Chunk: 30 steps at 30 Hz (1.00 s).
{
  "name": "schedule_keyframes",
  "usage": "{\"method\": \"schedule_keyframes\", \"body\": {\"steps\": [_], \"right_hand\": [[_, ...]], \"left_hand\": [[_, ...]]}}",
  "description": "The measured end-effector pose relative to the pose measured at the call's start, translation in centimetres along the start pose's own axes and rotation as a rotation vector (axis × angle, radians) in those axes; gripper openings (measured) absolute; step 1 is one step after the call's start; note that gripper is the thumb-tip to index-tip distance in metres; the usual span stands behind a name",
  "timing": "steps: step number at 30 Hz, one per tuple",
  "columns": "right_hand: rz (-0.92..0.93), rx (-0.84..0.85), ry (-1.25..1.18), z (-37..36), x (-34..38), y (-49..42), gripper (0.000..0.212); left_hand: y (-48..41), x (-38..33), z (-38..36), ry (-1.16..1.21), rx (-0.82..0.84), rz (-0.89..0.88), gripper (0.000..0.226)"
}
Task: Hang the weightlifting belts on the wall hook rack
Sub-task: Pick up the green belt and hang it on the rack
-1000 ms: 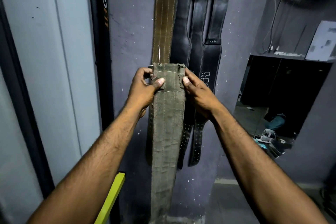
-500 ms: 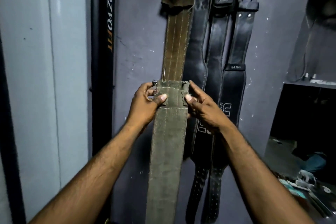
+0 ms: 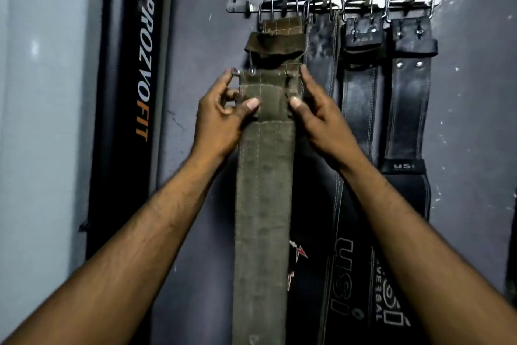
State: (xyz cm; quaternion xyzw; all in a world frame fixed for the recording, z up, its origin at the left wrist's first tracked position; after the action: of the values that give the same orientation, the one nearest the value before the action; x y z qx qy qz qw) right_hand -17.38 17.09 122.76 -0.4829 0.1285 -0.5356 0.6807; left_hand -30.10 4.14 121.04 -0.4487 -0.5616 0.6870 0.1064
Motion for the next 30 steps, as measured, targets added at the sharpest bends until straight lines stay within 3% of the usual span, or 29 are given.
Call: {"method": "schedule_keyframes", "body": {"steps": [5, 9, 15, 21, 24, 30], "right_hand": [[0.146, -0.204, 0.290, 0.6, 2.6, -7.2, 0.061], [0.102, -0.194, 0.326, 1.0, 3.1, -11.5, 0.064], [-0.028, -0.109, 0.252, 0.2, 0.9, -13.8, 0.064], [0.084, -0.203, 0.375, 0.6, 2.8, -15.5, 0.066], [0.086, -0.209, 0.425, 1.6, 3.9, -17.9, 0.066], [-0.031, -0.100, 0.510, 2.4, 2.8, -21.2, 0.057]], "left_hand": [[-7.7, -1.4, 1.6, 0.045, -0.006, -0.160, 0.073], [-12.4, -2.0, 3.1, 0.036, 0.032, -0.161, 0.064], [-14.4, 0.2, 4.0, 0.057, 0.050, 0.015, 0.048], [-16.8, -0.8, 4.7, 0.160, 0.047, -0.149, 0.056], [-19.8, -2.0, 5.0, 0.139, 0.053, -0.131, 0.061], [-23.2, -0.5, 6.2, 0.029, 0.126, -0.034, 0.043]]}}
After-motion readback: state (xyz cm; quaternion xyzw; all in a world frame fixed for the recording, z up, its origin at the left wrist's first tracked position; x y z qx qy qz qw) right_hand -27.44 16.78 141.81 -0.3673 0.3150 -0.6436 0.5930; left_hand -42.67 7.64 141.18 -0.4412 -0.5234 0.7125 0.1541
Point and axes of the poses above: each hand's wrist, its own y-axis away from the middle knuckle, its own z-axis out of the back of the hand, x = y × z, the point moved 1 cm from there along -y, towards the middle knuckle, and after that the axes turned 11 degrees about x, right-handed, at the moved point
